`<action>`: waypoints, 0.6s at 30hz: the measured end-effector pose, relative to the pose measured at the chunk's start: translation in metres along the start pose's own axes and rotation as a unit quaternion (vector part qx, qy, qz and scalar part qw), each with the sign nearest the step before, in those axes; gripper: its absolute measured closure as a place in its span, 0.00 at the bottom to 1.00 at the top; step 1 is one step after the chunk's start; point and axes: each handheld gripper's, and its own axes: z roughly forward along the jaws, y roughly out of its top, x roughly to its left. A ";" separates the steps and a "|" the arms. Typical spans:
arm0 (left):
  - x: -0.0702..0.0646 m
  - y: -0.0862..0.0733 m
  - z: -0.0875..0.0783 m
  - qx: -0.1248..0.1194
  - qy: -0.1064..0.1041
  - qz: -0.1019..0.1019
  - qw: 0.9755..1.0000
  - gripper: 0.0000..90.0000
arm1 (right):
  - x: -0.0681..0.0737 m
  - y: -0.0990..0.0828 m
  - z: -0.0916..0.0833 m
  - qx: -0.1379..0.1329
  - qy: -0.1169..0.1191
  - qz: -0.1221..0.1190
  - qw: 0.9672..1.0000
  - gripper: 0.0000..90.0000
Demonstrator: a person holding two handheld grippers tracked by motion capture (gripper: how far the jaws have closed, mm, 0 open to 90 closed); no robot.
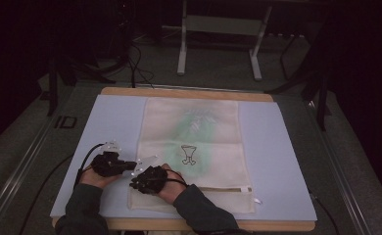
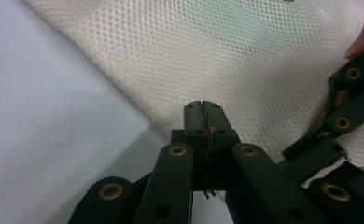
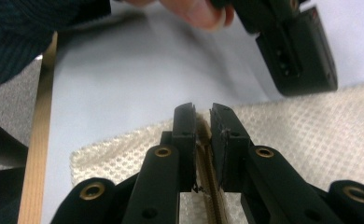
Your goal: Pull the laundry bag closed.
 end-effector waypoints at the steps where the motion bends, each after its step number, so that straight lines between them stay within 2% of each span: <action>1: 0.000 0.000 0.000 0.001 0.000 0.000 1.000 1.00 | 0.000 -0.001 0.001 0.004 0.000 0.001 1.000 0.89; 9: -0.002 0.000 0.003 0.011 -0.010 0.007 1.000 1.00 | -0.001 -0.003 0.004 0.010 0.009 0.010 1.000 0.88; 14: -0.004 0.000 0.010 0.035 -0.014 0.009 0.999 1.00 | 0.005 -0.002 0.005 0.015 -0.013 -0.011 1.000 0.91; 18: -0.007 0.001 0.014 0.046 -0.023 0.016 0.999 1.00 | 0.006 -0.004 0.005 0.012 -0.015 -0.010 1.000 0.91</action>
